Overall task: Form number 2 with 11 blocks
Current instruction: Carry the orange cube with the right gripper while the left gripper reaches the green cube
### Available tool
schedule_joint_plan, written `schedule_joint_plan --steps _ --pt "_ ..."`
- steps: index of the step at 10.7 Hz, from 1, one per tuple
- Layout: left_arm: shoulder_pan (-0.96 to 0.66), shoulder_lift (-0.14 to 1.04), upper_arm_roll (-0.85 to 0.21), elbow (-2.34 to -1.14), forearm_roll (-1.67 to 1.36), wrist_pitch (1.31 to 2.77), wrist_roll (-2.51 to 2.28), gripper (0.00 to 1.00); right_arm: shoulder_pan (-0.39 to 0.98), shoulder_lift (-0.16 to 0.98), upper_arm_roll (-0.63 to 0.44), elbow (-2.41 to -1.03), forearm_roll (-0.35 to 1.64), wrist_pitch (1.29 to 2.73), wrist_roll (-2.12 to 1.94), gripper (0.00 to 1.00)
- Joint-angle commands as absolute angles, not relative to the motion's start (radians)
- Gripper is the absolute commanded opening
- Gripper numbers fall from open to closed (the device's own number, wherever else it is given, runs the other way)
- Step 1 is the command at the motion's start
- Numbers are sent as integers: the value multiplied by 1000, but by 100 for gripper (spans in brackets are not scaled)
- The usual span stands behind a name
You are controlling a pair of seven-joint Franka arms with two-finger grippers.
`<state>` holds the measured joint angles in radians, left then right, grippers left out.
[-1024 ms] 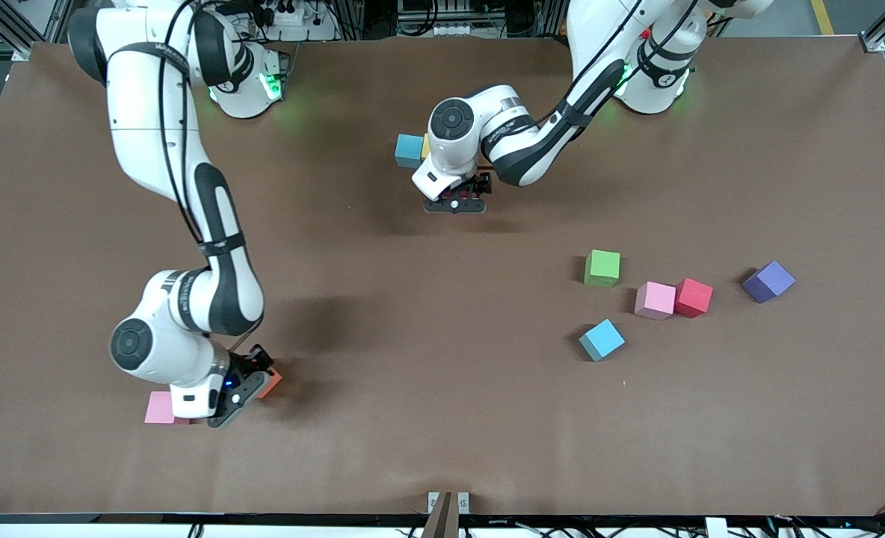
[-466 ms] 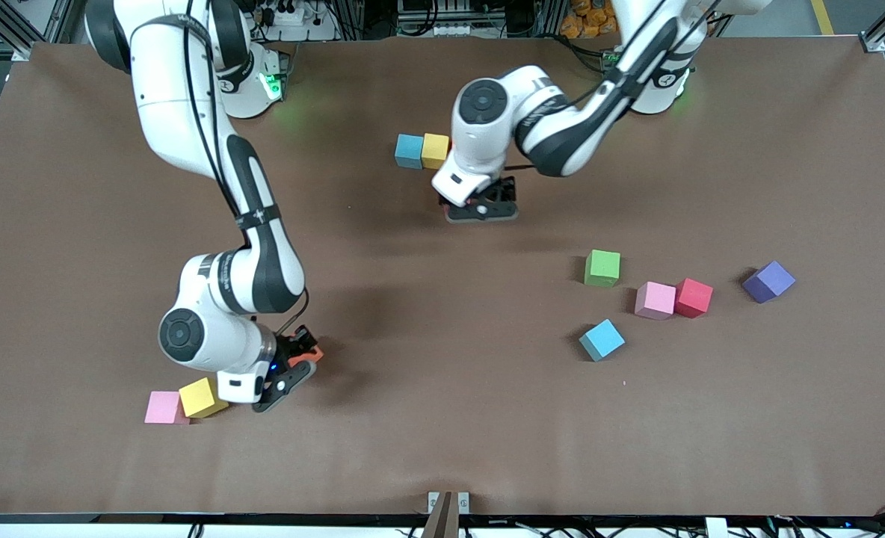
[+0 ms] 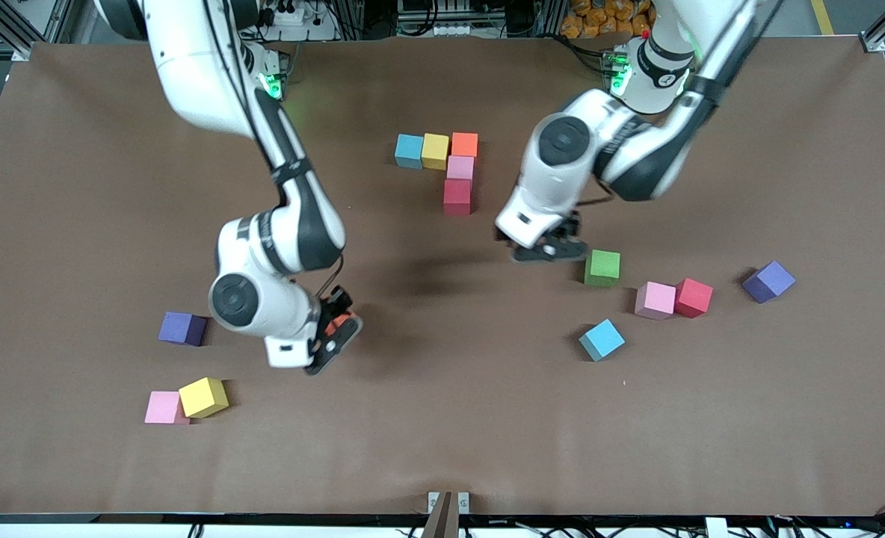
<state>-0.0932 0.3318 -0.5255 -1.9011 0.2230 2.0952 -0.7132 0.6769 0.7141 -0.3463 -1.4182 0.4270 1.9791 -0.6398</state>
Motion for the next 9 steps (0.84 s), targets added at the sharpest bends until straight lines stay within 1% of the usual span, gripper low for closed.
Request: schedule_joint_plan --steps 1,3,6,7,9 --pt "23 275 -538 -1972 232 2030 -503 100 794 548 -339 -1659 350 2089 -640 21" --pt "87 261 -538 -2029 233 2042 -398 100 880 497 -339 -1794 325 2228 -669 22" --pt "124 273 -537 -2126 239 2189 -397 100 991 447 -337 -1958 325 2428 -759 22" --pt "126 279 -537 -2150 238 2228 -399 100 1038 433 -337 -2004 325 2477 -764 22" --pt "155 293 -535 -2195 235 2314 -399 100 1112 419 -339 -2046 325 2506 -764 22"
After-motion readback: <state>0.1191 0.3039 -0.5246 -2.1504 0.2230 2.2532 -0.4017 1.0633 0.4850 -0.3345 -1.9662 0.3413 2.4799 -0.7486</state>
